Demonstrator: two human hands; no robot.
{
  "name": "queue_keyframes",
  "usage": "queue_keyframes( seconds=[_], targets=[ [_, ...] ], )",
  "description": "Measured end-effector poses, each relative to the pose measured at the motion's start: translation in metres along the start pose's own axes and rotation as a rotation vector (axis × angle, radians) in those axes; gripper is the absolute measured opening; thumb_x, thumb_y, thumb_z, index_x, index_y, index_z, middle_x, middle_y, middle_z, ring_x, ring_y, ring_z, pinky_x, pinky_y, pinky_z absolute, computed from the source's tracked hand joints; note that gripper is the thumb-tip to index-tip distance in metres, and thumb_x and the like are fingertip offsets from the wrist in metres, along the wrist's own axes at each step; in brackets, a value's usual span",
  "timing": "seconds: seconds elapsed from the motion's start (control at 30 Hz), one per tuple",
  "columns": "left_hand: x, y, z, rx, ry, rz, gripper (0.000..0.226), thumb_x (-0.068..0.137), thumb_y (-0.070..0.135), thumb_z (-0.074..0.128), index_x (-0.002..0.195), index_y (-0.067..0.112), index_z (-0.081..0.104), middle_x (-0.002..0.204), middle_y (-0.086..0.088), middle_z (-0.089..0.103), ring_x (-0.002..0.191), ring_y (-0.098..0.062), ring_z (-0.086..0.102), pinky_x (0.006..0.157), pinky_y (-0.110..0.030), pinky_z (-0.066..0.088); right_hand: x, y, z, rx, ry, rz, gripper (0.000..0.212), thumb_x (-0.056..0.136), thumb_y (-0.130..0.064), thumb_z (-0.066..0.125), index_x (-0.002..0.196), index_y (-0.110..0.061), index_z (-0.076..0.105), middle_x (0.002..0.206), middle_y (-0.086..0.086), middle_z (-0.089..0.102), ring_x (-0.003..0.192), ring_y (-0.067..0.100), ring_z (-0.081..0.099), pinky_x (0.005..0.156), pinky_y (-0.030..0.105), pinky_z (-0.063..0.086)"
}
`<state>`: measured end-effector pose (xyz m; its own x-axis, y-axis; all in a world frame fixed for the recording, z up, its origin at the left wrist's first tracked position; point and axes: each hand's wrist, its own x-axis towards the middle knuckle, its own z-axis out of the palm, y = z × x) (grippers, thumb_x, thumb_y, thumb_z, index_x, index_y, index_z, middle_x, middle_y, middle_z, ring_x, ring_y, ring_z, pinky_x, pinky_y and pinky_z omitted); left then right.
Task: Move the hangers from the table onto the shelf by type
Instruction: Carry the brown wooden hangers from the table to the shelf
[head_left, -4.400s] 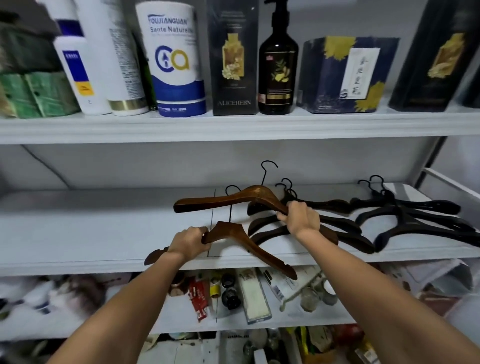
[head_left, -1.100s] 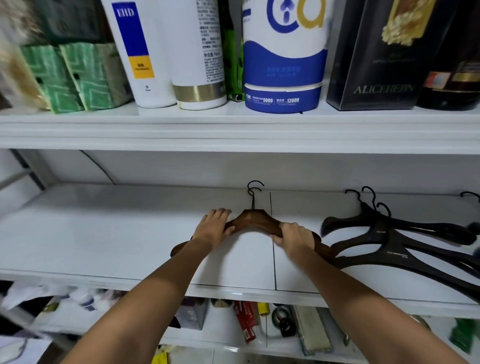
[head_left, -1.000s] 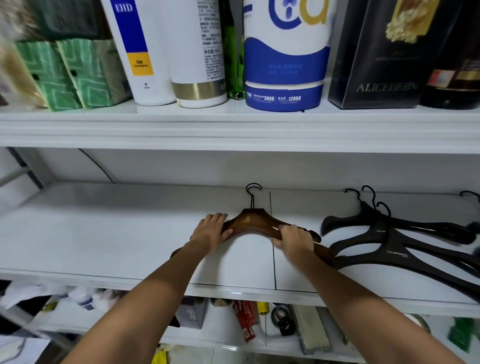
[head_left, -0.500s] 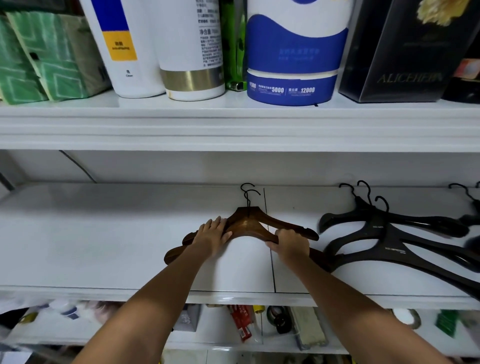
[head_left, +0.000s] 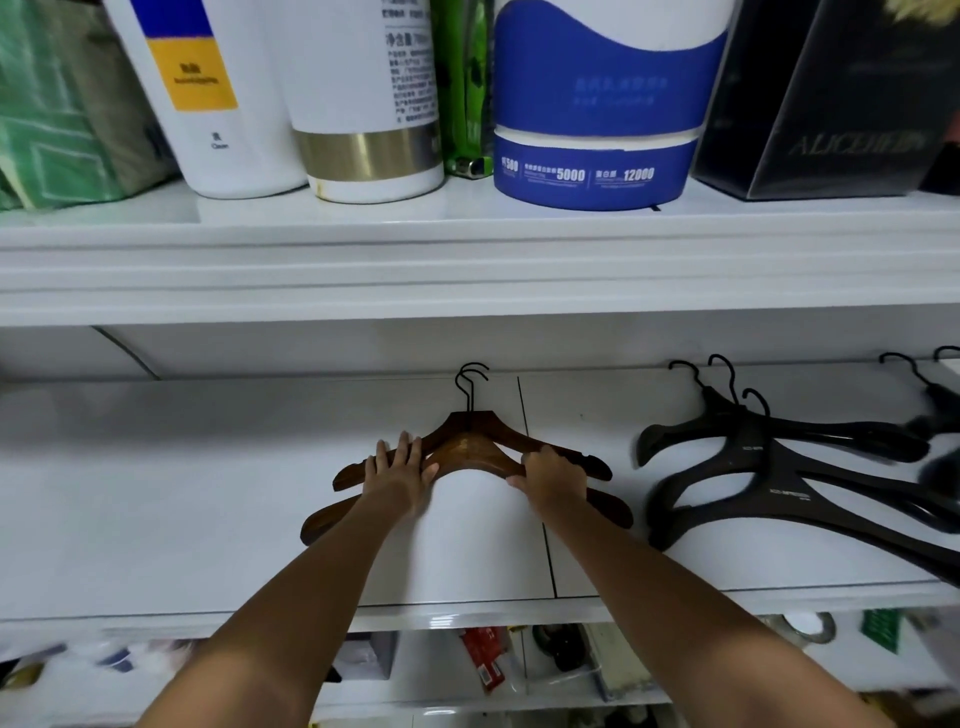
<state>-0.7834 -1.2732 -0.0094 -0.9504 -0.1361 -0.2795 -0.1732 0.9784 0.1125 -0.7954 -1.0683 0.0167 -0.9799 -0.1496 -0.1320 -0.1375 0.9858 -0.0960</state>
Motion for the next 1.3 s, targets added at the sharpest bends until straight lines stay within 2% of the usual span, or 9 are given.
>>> queue_keyframes(
  seconds=[0.07, 0.2, 0.27, 0.4, 0.73, 0.9, 1.0, 1.1, 1.3],
  targets=[
    [0.002, -0.001, 0.002, 0.010, 0.013, -0.007, 0.061, 0.101, 0.048, 0.013, 0.151, 0.019, -0.006, 0.160, -0.001, -0.010, 0.146, -0.035, -0.007, 0.120, -0.046, 0.005, 0.002, -0.001, 0.004, 0.007, 0.010, -0.012, 0.051, 0.095, -0.044, 0.051, 0.135, -0.012, 0.044, 0.133, 0.011, 0.044, 0.123, 0.028, 0.044, 0.092, 0.036, 0.046],
    [0.002, 0.005, 0.007, 0.013, 0.025, -0.037, 0.063, 0.100, 0.048, 0.010, 0.151, 0.016, -0.008, 0.160, -0.005, -0.012, 0.146, -0.038, -0.009, 0.119, -0.048, 0.002, 0.004, 0.006, 0.011, -0.035, 0.126, 0.010, 0.063, 0.092, -0.050, 0.053, 0.138, -0.012, 0.034, 0.142, 0.013, 0.033, 0.124, 0.029, 0.039, 0.099, 0.036, 0.041],
    [0.003, 0.009, 0.009, 0.002, 0.028, -0.046, 0.062, 0.100, 0.047, 0.010, 0.151, 0.016, -0.008, 0.160, -0.005, -0.012, 0.145, -0.038, -0.011, 0.119, -0.048, 0.001, 0.006, 0.014, 0.015, -0.093, 0.144, 0.010, 0.068, 0.092, -0.057, 0.046, 0.141, -0.012, 0.031, 0.144, 0.015, 0.030, 0.128, 0.031, 0.035, 0.106, 0.039, 0.032],
    [0.004, 0.010, 0.006, -0.022, -0.001, -0.057, 0.062, 0.100, 0.047, 0.010, 0.151, 0.016, -0.009, 0.159, -0.004, -0.014, 0.145, -0.038, -0.014, 0.119, -0.048, -0.002, 0.011, 0.023, 0.022, -0.111, 0.051, 0.035, 0.075, 0.093, -0.064, 0.032, 0.147, -0.014, 0.021, 0.147, 0.017, 0.030, 0.135, 0.034, 0.028, 0.113, 0.050, 0.019],
    [0.003, 0.024, 0.004, -0.022, -0.040, -0.034, 0.064, 0.100, 0.050, 0.011, 0.151, 0.017, -0.010, 0.159, -0.004, -0.017, 0.145, -0.035, -0.017, 0.119, -0.047, -0.003, 0.013, 0.039, 0.021, -0.097, 0.023, 0.033, 0.073, 0.095, -0.062, 0.029, 0.148, -0.015, 0.018, 0.146, 0.015, 0.034, 0.134, 0.035, 0.031, 0.112, 0.053, 0.022],
    [0.002, 0.021, 0.000, 0.016, -0.012, -0.013, 0.064, 0.100, 0.050, 0.013, 0.151, 0.016, -0.006, 0.160, -0.004, -0.010, 0.146, -0.035, -0.009, 0.120, -0.046, 0.003, 0.013, 0.043, 0.016, -0.095, -0.032, 0.021, 0.073, 0.094, -0.062, 0.033, 0.148, -0.016, 0.018, 0.146, 0.016, 0.032, 0.135, 0.036, 0.029, 0.113, 0.054, 0.020],
    [-0.001, 0.022, -0.007, 0.137, 0.033, 0.036, 0.064, 0.100, 0.049, 0.016, 0.152, 0.013, 0.001, 0.161, -0.004, 0.000, 0.147, -0.035, 0.003, 0.119, -0.043, 0.011, 0.012, 0.045, 0.006, -0.103, -0.045, 0.031, 0.074, 0.094, -0.062, 0.033, 0.149, -0.016, 0.016, 0.148, 0.017, 0.030, 0.136, 0.036, 0.029, 0.114, 0.053, 0.017],
    [0.000, 0.031, -0.021, 0.165, 0.082, 0.108, 0.063, 0.100, 0.049, 0.018, 0.152, 0.015, 0.007, 0.160, -0.004, 0.007, 0.145, -0.032, 0.013, 0.118, -0.041, 0.014, 0.011, 0.046, -0.012, -0.109, 0.019, 0.009, 0.072, 0.095, -0.060, 0.035, 0.149, -0.015, 0.019, 0.144, 0.017, 0.037, 0.129, 0.035, 0.038, 0.109, 0.047, 0.026],
    [-0.001, 0.056, -0.059, 0.109, 0.062, 0.549, 0.054, 0.099, 0.038, 0.041, 0.148, 0.020, 0.027, 0.153, -0.003, 0.031, 0.137, -0.023, 0.035, 0.112, -0.030, 0.024, 0.003, 0.061, -0.049, -0.103, 0.114, -0.031, 0.057, 0.098, -0.047, 0.040, 0.143, -0.013, 0.033, 0.131, 0.015, 0.052, 0.119, 0.032, 0.050, 0.100, 0.041, 0.037]
  ],
)
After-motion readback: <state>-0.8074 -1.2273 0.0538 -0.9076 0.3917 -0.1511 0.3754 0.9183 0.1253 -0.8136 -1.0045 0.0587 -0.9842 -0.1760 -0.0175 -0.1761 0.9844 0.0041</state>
